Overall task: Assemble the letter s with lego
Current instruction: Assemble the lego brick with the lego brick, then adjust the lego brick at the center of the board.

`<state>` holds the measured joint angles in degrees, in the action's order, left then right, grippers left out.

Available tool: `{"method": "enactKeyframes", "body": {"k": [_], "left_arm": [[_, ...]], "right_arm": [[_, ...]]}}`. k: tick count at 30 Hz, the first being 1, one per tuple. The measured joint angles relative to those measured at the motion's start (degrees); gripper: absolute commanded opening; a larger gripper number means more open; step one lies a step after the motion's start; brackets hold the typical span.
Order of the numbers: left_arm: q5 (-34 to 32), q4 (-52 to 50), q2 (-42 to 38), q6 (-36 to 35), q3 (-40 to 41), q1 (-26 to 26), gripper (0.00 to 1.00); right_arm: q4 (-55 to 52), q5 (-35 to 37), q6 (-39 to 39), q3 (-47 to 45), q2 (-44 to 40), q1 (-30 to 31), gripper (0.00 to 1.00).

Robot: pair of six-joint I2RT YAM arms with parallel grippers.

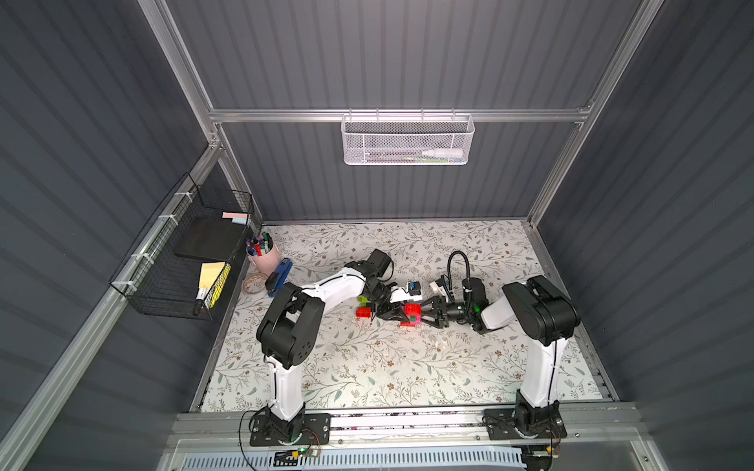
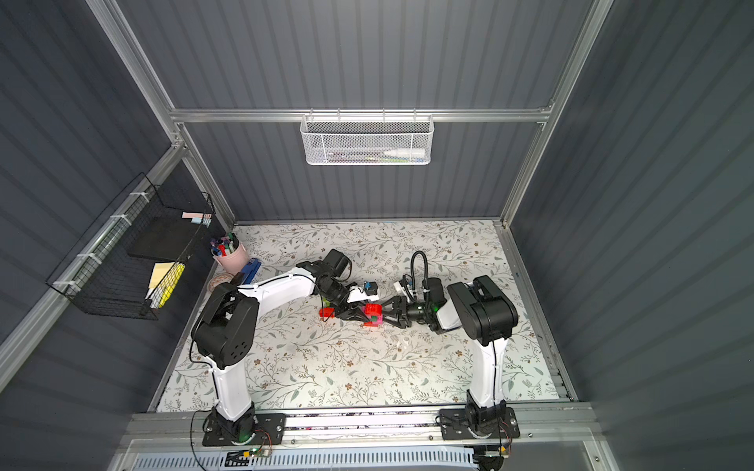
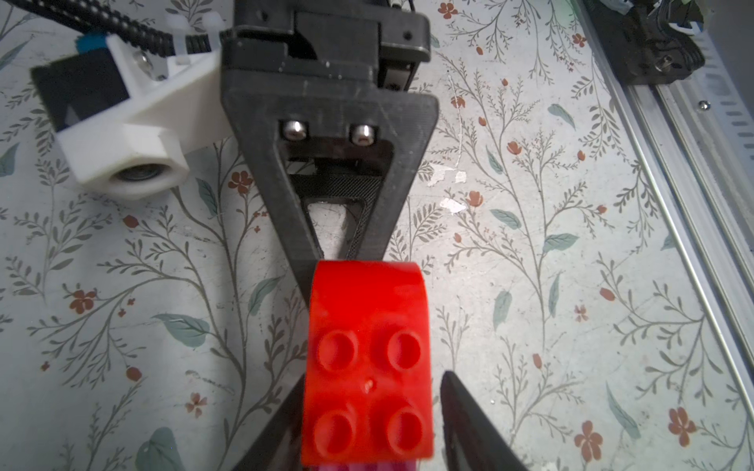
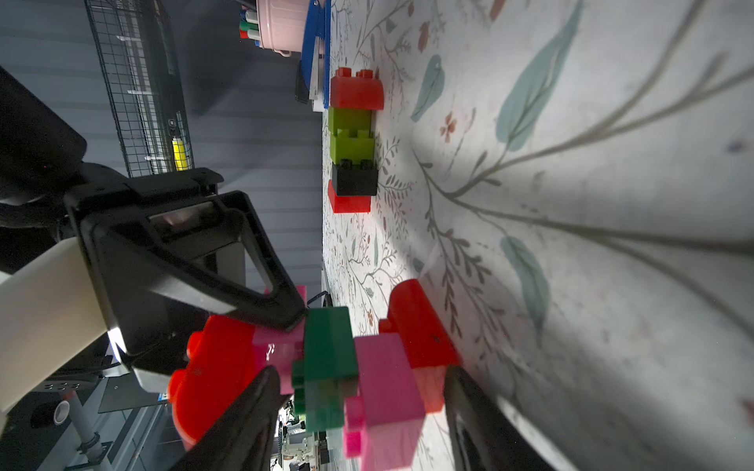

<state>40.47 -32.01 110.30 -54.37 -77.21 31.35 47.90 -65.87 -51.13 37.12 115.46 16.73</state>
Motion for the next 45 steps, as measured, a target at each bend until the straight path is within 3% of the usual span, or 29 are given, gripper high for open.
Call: {"method": "enactKeyframes", "body": {"k": [7, 16, 24, 29, 34, 45], "left_arm": [[0.6, -0.6, 0.0, 0.0, -0.5, 0.0, 0.59], [1.4, -3.6, -0.1, 0.0, -1.4, 0.0, 0.75], [1.5, -4.3, -5.1, 1.3, -0.4, -0.8, 0.82], [1.6, -3.6, -10.2, 3.5, 1.5, -1.8, 0.83], [1.5, -2.7, -13.4, 5.0, 4.3, -2.4, 0.84], [0.8, -2.8, -16.3, 6.2, 8.5, -3.0, 0.84]], "right_arm": [[-5.1, -0.7, 4.3, -0.1, -1.6, -2.0, 0.68], [-17.6, 4.6, 19.4, -2.5, -9.4, -3.3, 0.70], [-16.6, 9.0, 25.9, -9.4, -18.1, -5.9, 0.68], [-15.7, 15.8, 32.7, -12.6, -26.5, -1.0, 0.80], [-14.4, 23.9, 40.4, -13.7, -33.5, 4.4, 0.83], [-11.2, 30.6, 54.1, -13.4, -28.4, 9.6, 0.83]]}}
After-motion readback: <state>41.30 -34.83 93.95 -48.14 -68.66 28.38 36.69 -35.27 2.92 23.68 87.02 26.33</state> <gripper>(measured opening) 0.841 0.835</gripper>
